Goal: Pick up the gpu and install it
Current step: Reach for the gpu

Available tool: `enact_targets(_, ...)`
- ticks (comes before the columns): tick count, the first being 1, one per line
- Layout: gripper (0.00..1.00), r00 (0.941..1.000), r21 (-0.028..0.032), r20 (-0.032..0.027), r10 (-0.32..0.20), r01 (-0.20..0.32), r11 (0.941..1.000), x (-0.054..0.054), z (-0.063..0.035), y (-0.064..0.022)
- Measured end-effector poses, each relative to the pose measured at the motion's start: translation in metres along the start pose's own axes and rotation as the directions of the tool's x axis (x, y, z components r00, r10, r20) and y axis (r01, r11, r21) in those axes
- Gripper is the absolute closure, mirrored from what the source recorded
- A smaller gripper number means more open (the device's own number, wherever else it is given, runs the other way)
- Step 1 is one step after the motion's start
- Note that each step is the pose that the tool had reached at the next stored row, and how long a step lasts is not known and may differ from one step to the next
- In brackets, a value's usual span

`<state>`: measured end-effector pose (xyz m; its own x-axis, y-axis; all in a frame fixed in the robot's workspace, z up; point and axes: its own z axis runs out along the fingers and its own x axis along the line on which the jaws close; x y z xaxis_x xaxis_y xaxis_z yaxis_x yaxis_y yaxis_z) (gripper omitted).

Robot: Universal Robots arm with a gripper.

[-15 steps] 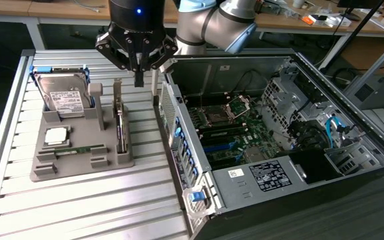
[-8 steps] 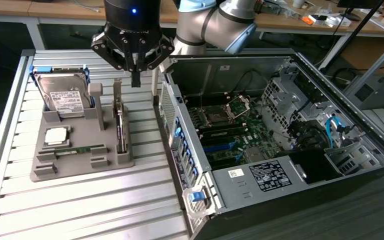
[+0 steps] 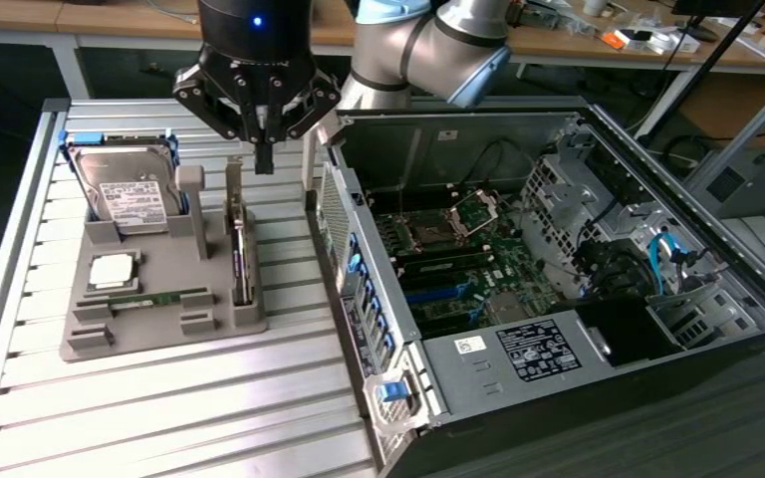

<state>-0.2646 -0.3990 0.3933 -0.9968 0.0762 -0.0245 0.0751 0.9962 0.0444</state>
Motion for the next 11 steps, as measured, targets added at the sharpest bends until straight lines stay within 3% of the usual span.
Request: enact_targets(11,0.89,1.0,0.0,0.0,0.0,0.0,1.0,0.0069,-0.0002,-0.0005)
